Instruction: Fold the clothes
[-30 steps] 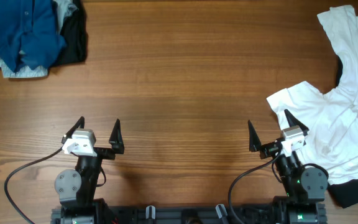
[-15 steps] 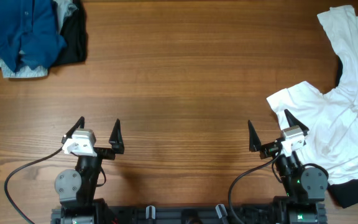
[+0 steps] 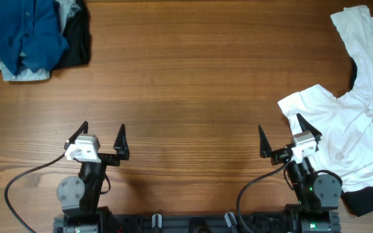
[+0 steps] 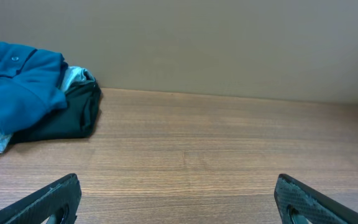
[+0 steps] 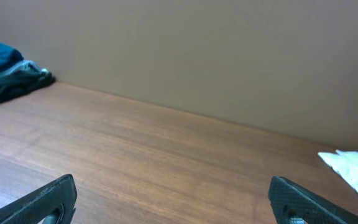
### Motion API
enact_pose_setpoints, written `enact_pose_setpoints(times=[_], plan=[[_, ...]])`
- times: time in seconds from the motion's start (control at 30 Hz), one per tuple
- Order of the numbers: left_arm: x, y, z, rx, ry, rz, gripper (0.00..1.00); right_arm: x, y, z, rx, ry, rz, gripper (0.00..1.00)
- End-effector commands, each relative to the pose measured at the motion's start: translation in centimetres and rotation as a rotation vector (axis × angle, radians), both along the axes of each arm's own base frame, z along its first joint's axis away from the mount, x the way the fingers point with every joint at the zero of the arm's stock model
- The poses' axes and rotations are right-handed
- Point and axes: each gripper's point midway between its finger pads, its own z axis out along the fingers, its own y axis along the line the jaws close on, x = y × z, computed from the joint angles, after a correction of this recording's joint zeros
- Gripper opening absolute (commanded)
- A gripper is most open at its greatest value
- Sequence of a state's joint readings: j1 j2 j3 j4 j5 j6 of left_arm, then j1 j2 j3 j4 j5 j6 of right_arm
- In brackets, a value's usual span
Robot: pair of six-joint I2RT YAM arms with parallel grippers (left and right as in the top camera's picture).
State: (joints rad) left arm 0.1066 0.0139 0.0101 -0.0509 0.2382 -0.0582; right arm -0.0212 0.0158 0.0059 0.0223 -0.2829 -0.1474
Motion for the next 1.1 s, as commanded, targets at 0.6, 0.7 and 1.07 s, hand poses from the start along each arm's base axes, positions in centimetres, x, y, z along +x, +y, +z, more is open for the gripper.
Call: enact_pose_setpoints(times=[0.6,0.7,1.07], plan=[[-0.1,-0.3,-0.1,-0.007,0.002,-0.018,1.00,0.0,-0.3,1.9,0.018,-0.074,-0.022,1.00],[0.0,-0.3,-0.1,-0.007,0.001,-0.016,1.00,-0.1,0.0,2.2,0.019,-0.085,-0.002,1.00],[-0.2,-0.3,5.8,-0.032,-0.040,-0.014,1.00,-1.0,0.7,11.0,0.034,-0.176,0.042,1.00]])
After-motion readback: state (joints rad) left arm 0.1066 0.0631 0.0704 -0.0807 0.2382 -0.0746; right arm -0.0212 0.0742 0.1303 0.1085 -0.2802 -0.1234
